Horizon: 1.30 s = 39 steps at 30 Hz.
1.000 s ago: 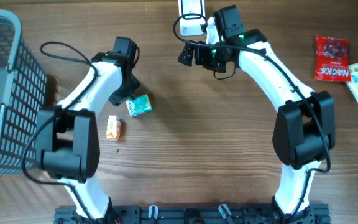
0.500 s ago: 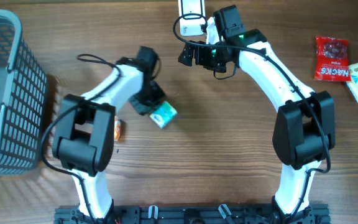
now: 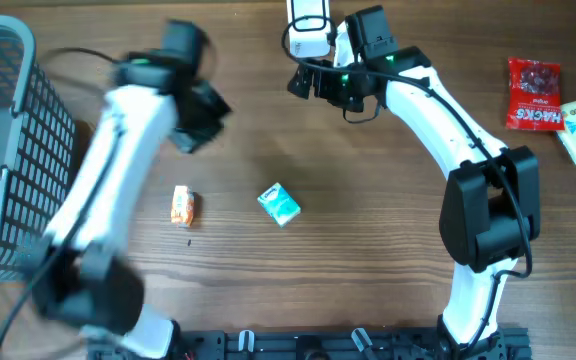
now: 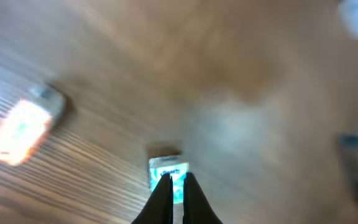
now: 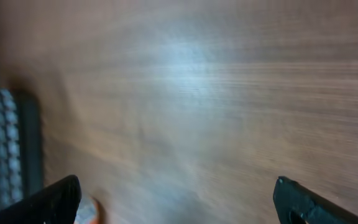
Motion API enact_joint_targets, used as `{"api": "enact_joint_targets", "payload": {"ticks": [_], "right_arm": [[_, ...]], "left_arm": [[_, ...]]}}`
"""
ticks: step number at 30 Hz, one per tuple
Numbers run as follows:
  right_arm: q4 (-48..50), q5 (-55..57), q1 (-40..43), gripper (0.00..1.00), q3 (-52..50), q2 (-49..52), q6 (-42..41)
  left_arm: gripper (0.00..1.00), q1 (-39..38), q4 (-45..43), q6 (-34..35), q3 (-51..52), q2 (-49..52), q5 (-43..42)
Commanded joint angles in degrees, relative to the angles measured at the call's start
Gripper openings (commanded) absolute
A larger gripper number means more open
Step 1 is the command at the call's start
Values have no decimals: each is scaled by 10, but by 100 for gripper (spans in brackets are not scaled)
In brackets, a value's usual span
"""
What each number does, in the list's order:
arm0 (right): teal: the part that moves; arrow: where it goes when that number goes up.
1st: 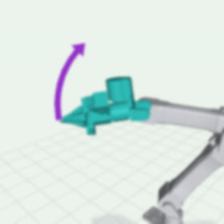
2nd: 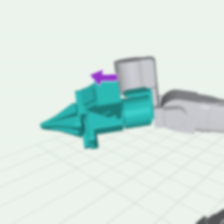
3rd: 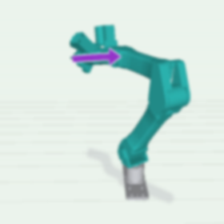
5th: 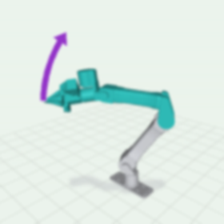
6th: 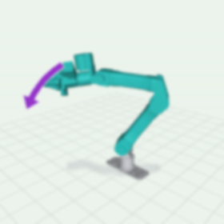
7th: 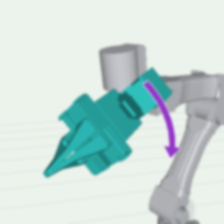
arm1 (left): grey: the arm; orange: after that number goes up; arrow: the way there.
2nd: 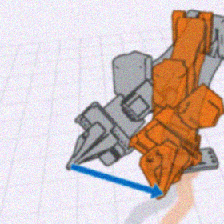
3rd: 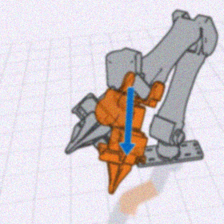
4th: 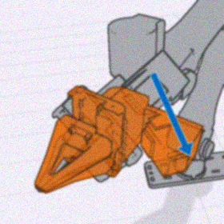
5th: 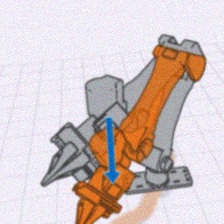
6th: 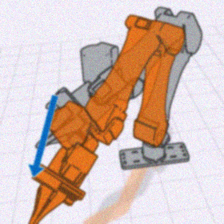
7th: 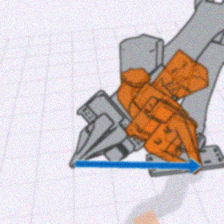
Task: Scan the item barcode
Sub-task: 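Grasp the teal Kleenex pack with the right gripper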
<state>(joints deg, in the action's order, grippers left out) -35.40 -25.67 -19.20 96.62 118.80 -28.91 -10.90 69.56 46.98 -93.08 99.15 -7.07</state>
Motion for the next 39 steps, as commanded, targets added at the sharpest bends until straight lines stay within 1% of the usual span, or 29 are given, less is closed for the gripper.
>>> {"api": "enact_joint_targets", "payload": {"ticks": [1,2,3,4,5,6,8,9,11,12,15,16,17,19,20,22,24,25,28,29,30,31,32,35,36,37,38,39], "right_arm": [[16,4,-2,100,3,-7,-100],[3,-31,-2,100,3,-7,-65],[0,-99,-4,100,3,-6,14],[-23,-121,-14,100,1,-5,82],[-55,-99,-28,100,-3,-4,125],[-93,-45,-46,100,-12,-2,155],[-122,46,-77,100,-45,-1,170],[-115,50,-96,95,-77,-1,172],[-103,31,-114,71,-104,-1,185],[-101,20,-124,65,-116,-1,190],[-121,14,-146,63,-140,-1,242],[-120,14,-148,58,-151,-1,261],[-118,15,-148,55,-158,-1,266],[-117,14,-148,53,-170,-1,280],[-116,13,-148,49,-171,-1,287],[-117,7,-148,45,-171,-1,289],[-115,-9,-147,36,-171,-1,290],[-111,-27,-147,29,-171,-1,290],[-107,-74,-147,25,-171,-1,289],[-106,-74,-147,22,-171,-1,287],[-105,-74,-147,18,-171,-1,287],[-107,-74,-147,9,-171,-1,287],[-108,-74,-147,4,-171,-1,287],[-108,-72,-147,5,-171,-1,273],[-108,-71,-147,34,-171,-1,274],[-107,-71,-147,67,-172,-1,274],[-107,-72,-147,73,-172,-1,272],[-107,-72,-147,73,-174,-1,262]], "left_arm": [[13,63,21,-33,-18,-135,36],[34,85,31,-33,-18,-166,43],[100,120,48,-33,-18,-207,69],[100,146,60,-33,-18,-233,91],[100,165,68,-33,-18,-249,100],[100,181,74,-33,-18,-260,100],[100,195,82,-33,-18,-270,100],[100,195,83,-33,-18,-270,100],[100,195,83,-33,-18,-269,99],[100,195,83,-33,-18,-269,99],[100,195,83,-33,-18,-269,99],[100,195,83,-33,-18,-269,100],[100,195,83,-33,-18,-269,100],[100,195,83,-33,-18,-269,99],[100,195,83,-33,-18,-269,100],[100,195,83,-33,-18,-269,99],[100,195,83,-33,-18,-269,100],[100,195,83,-33,-18,-269,99],[100,195,83,-33,-18,-269,99],[100,195,83,-33,-18,-269,100],[100,195,83,-33,-18,-269,99],[100,195,83,-33,-18,-269,99],[100,195,83,-33,-18,-269,99],[100,195,83,-33,-18,-269,99],[100,195,83,-33,-18,-269,100],[100,195,83,-33,-18,-269,100],[100,195,83,-33,-18,-269,99],[100,195,83,-33,-18,-269,99]]}}
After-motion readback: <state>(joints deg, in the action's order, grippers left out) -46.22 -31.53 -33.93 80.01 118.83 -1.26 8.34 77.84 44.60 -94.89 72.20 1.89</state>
